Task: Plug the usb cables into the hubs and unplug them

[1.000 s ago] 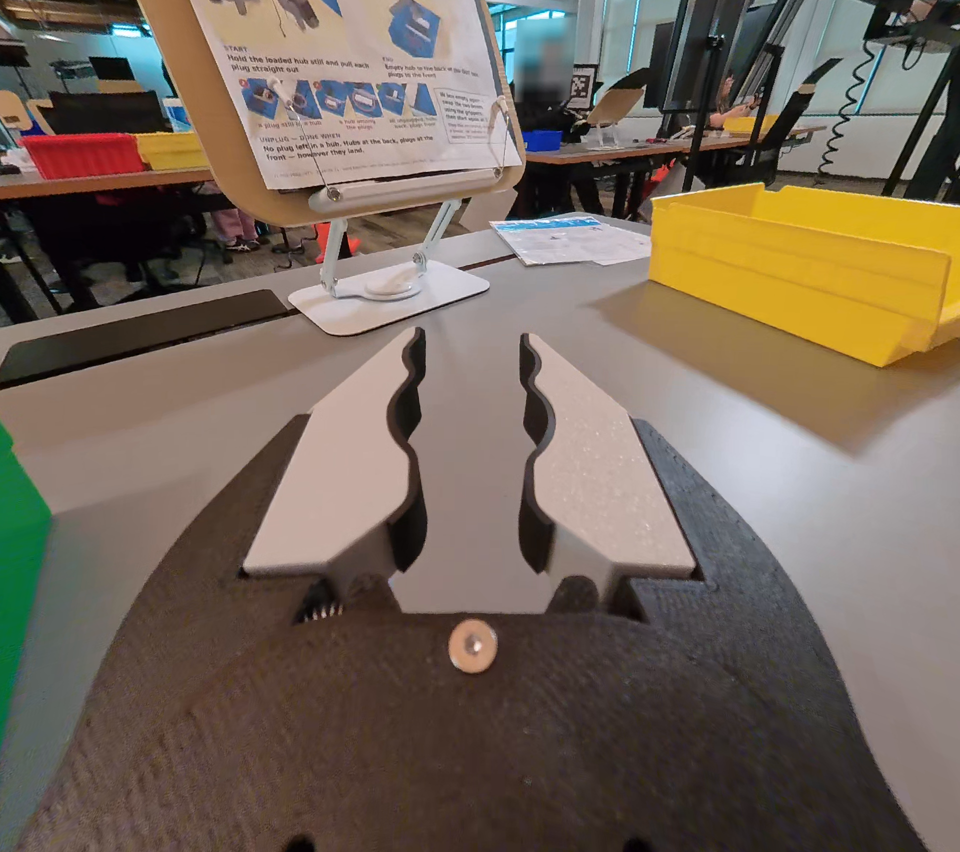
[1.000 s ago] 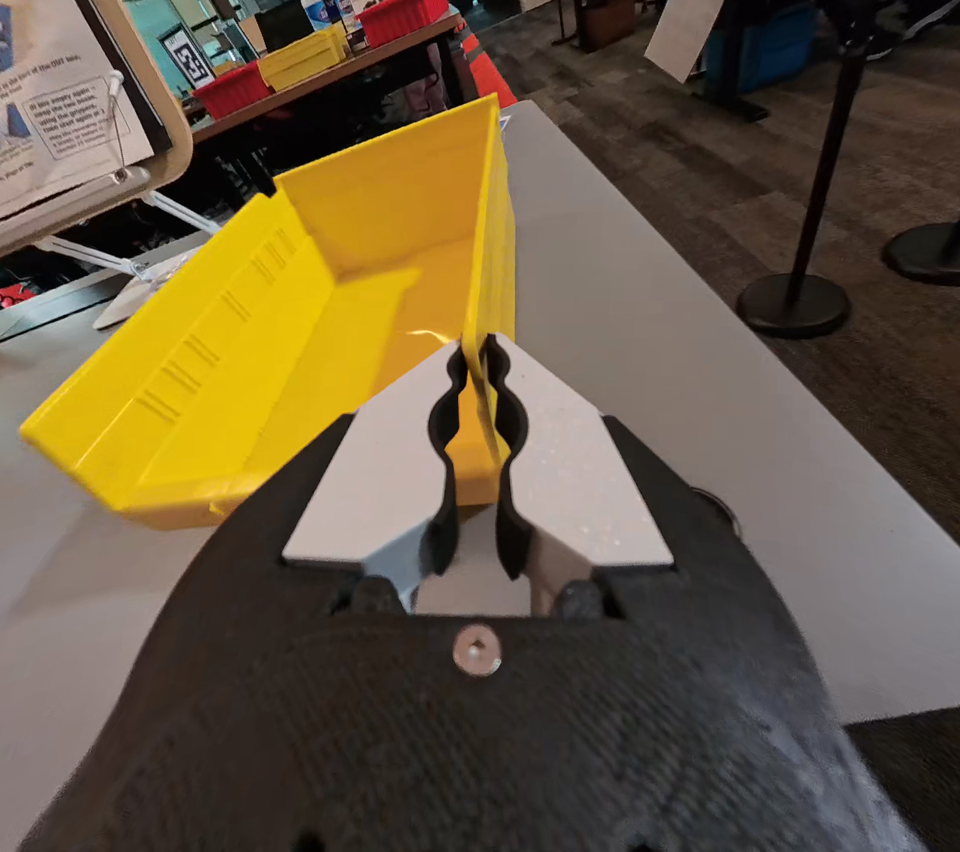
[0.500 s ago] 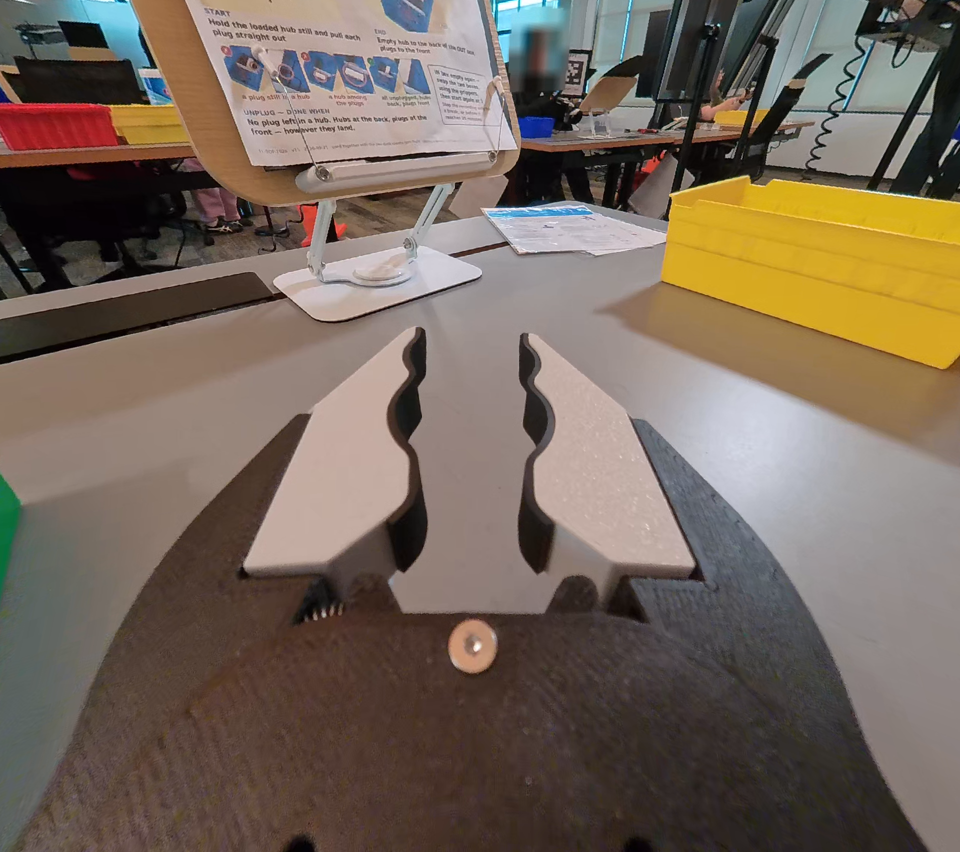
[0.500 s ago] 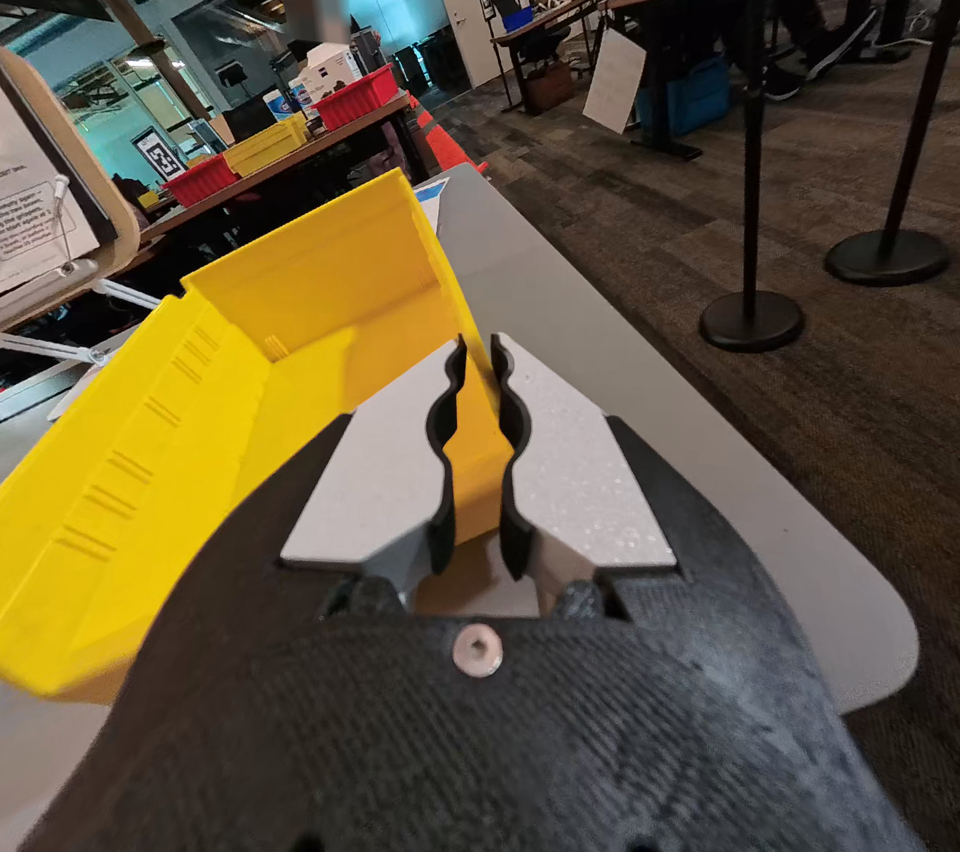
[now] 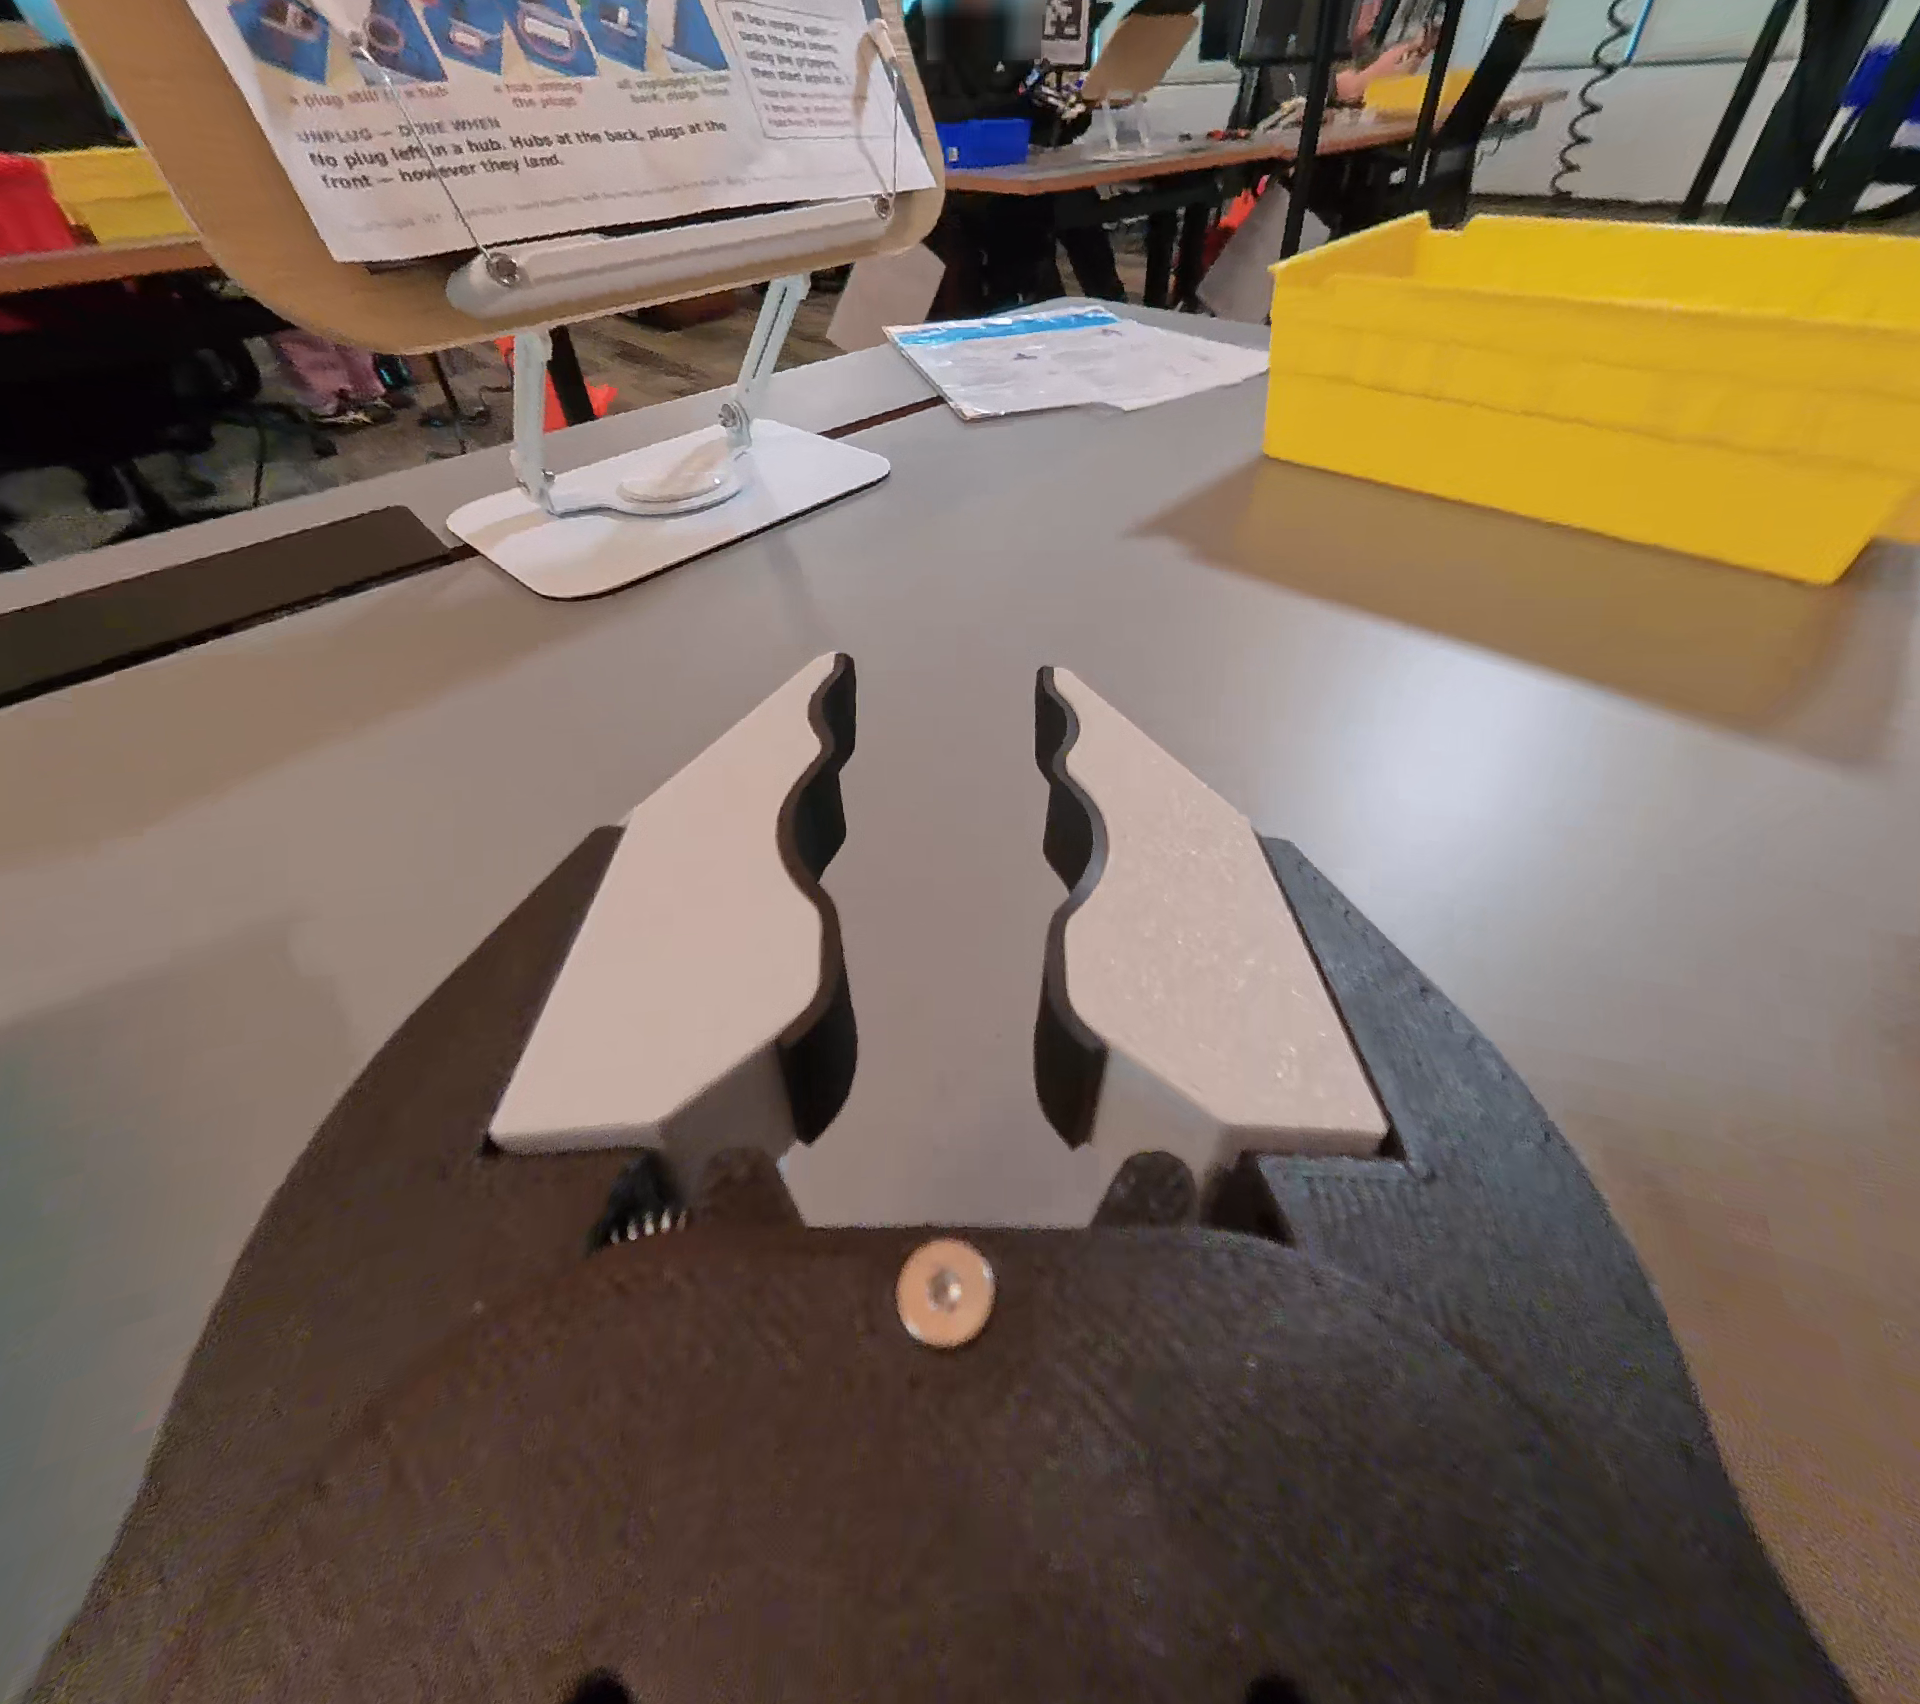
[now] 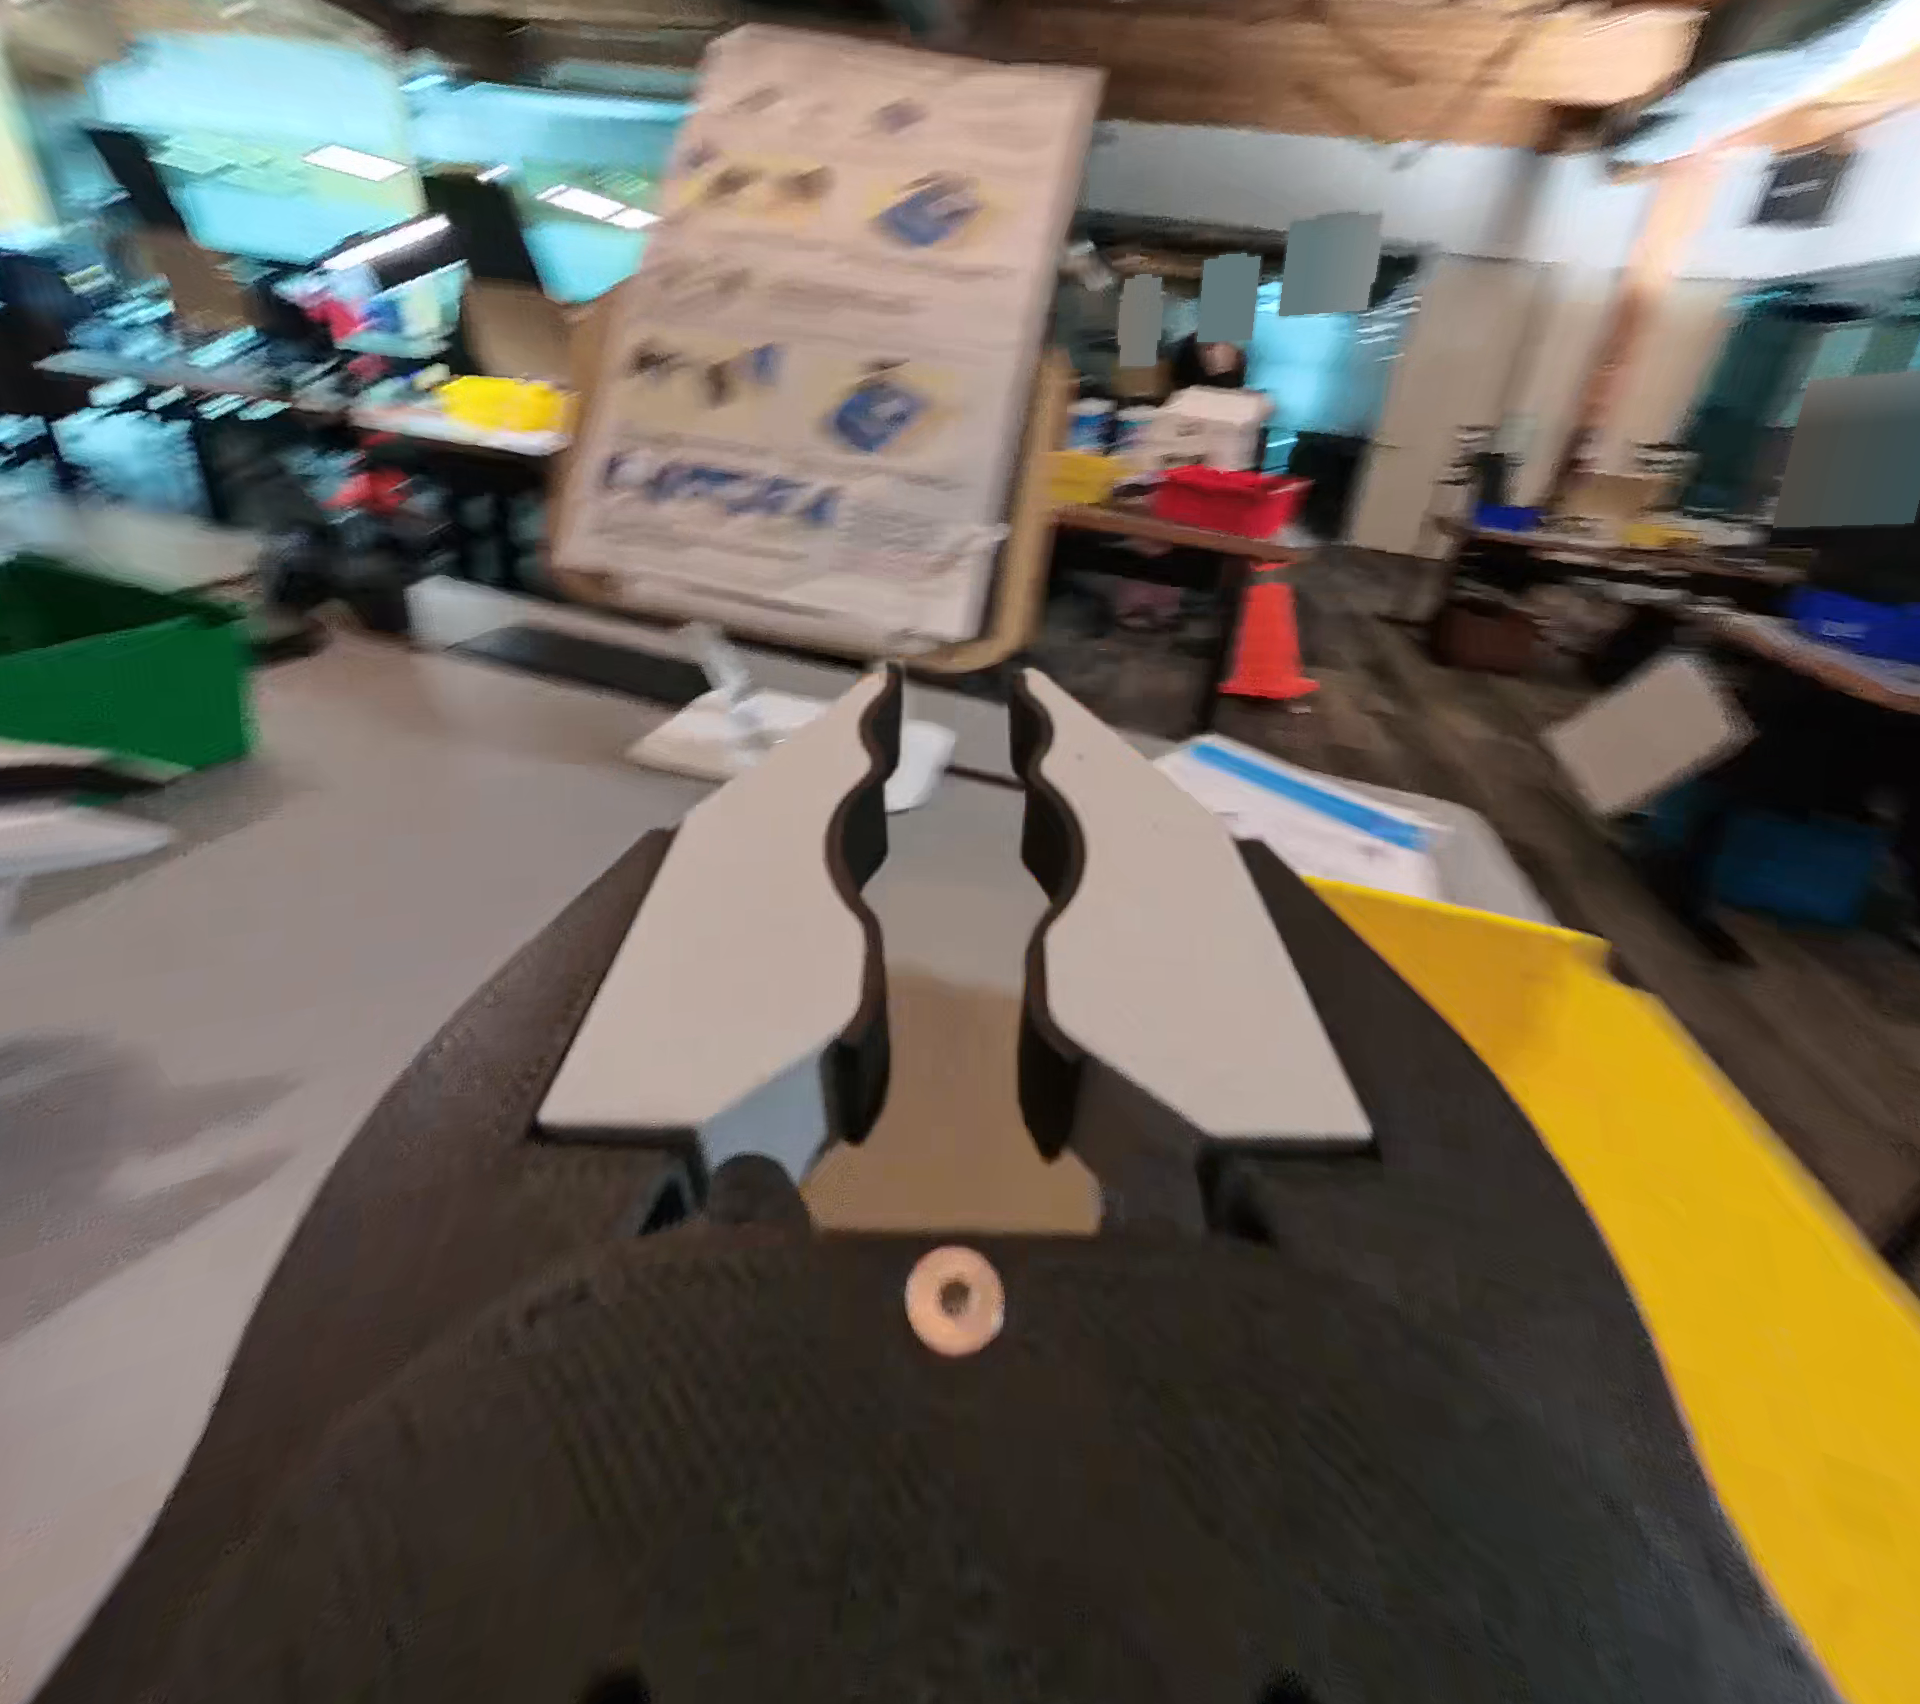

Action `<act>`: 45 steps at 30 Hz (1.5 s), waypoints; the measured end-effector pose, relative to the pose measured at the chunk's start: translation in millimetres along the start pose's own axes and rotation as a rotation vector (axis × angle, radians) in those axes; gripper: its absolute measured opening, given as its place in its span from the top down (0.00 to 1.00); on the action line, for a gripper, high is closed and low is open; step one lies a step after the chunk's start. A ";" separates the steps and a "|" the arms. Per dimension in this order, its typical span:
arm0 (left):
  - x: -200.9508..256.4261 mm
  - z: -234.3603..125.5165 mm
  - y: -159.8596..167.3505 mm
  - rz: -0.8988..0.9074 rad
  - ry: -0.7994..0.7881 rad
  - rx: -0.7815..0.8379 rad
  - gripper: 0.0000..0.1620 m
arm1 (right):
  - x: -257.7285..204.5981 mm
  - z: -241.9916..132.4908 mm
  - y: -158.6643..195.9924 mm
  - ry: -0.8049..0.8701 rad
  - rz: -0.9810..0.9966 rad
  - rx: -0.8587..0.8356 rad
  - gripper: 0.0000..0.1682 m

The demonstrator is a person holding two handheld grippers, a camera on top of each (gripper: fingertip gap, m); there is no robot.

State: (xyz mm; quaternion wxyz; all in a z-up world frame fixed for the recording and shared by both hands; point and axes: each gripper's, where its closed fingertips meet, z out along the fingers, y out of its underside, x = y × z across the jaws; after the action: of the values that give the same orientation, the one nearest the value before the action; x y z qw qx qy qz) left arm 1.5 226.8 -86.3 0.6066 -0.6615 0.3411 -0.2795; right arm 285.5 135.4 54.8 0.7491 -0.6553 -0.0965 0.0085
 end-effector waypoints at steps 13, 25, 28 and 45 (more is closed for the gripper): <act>-32.5 -20.9 -0.7 -0.117 -0.063 0.022 0.80 | -373.5 216.7 60.9 -0.976 -0.016 -0.332 0.79; -33.7 -28.3 9.1 -0.146 -0.040 -0.025 0.80 | -551.7 329.9 130.4 -1.245 -0.566 -0.743 0.73; -37.4 -30.6 9.3 -0.175 -0.040 -0.022 0.80 | -570.4 344.0 157.4 -1.218 -0.706 -0.841 0.73; -38.2 -33.1 11.3 -0.238 -0.018 -0.025 0.80 | -527.5 359.8 68.2 -1.109 -0.485 -0.651 0.94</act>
State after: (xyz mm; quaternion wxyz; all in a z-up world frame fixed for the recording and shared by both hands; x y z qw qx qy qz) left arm -49.1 236.3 -92.3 0.5641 -0.7072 0.2582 -0.3391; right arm -280.3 424.2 -38.7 0.3345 -0.7058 -0.6072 0.1455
